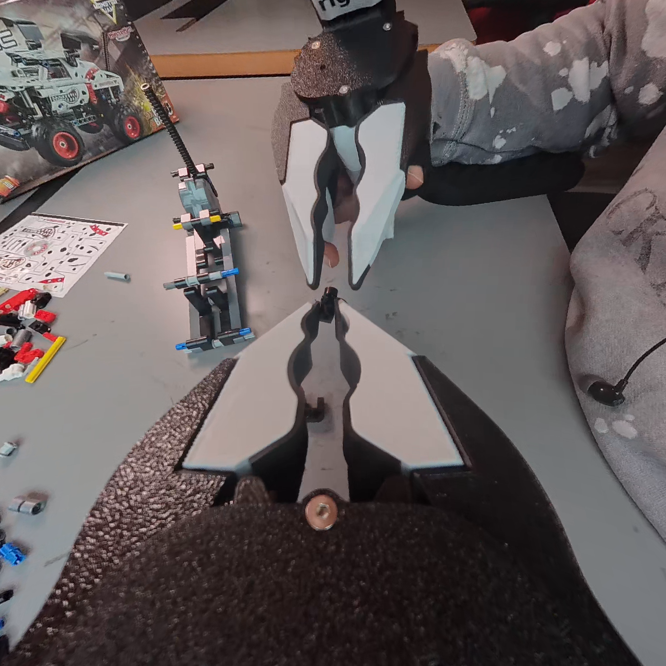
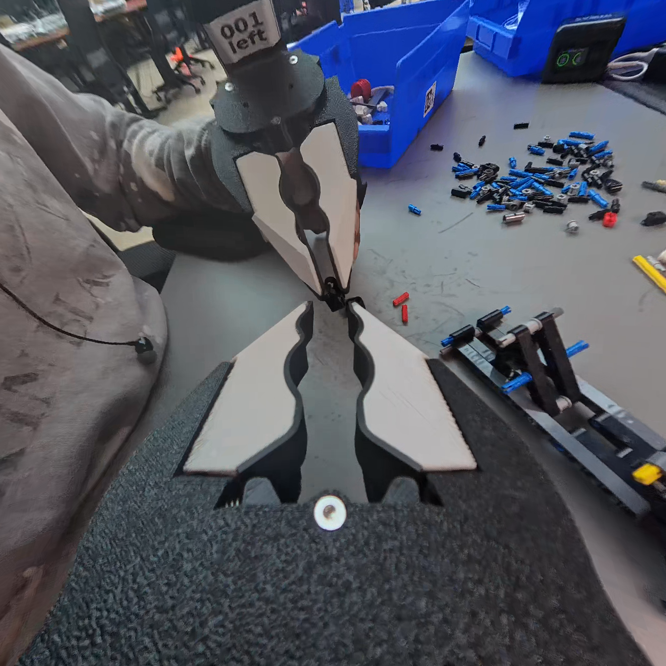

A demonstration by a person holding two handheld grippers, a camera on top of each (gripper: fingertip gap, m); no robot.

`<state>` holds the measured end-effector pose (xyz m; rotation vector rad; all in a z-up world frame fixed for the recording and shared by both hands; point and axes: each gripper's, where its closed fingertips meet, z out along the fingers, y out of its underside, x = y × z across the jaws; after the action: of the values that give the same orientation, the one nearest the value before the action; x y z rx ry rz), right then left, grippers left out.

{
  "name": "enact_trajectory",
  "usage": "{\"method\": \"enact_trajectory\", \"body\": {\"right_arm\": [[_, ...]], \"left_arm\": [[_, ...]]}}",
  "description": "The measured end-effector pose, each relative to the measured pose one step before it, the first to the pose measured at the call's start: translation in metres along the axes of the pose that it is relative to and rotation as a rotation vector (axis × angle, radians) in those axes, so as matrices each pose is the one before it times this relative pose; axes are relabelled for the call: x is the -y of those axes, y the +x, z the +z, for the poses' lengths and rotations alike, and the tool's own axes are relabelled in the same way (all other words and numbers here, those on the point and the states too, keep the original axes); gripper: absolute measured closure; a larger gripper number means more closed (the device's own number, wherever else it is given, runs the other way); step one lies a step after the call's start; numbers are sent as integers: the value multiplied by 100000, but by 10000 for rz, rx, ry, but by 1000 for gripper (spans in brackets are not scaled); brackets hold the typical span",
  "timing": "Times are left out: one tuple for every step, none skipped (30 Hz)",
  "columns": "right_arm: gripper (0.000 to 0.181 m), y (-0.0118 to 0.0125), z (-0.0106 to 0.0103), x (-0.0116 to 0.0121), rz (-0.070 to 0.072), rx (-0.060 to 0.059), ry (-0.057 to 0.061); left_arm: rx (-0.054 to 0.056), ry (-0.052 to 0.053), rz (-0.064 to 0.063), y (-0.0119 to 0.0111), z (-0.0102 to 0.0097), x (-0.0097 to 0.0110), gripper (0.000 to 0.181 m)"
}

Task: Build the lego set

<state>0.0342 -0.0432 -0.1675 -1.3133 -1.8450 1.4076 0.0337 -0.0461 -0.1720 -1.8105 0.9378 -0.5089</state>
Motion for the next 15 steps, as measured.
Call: {"method": "enact_trajectory", "body": {"right_arm": [[163, 236, 180, -320, -509, -378, -238], [164, -9, 170, -186, -403, -200, -104], [168, -261, 114, 28, -216, 18, 45], [170, 18, 41, 132, -77, -80, 100], [173, 193, -74, 248, -91, -130, 173], [173, 72, -158, 410, -10, -27, 256], [173, 25, -192, 532, 96, 16, 307], [173, 23, -181, 610, 129, 26, 348], [174, -48, -155, 594, 103, 47, 344], [174, -92, -114, 520, 70, 59, 293], [174, -86, -81, 419, 59, 47, 242], [174, -94, -50, 319, 75, 64, 192], [174, -98, -52, 243, 121, 90, 158], [174, -105, -11, 168, 160, 99, 120], [174, -56, -6, 157, 135, 72, 108]], "left_arm": [[-78, 60, -86, 117, 73, 84, 172], [-71, 63, -99, 74, 50, 97, 172], [-50, 52, -95, 29, 49, 62, 172], [-68, 84, -105, 49, -15, 103, 172], [-58, 143, -149, 4, -64, 193, 172], [-46, 210, -194, -63, -117, 294, 172], [-83, 272, -236, -34, -179, 419, 172], [-110, 321, -260, -12, -198, 502, 172], [-137, 343, -248, 47, -199, 539, 172], [-161, 314, -218, 101, -174, 479, 172], [-156, 251, -183, 122, -119, 363, 172], [-140, 191, -156, 120, -85, 270, 172], [-132, 139, -134, 130, -46, 182, 172], [-113, 90, -101, 122, -35, 108, 171], [-72, 60, -57, 85, -16, 65, 172]]}}
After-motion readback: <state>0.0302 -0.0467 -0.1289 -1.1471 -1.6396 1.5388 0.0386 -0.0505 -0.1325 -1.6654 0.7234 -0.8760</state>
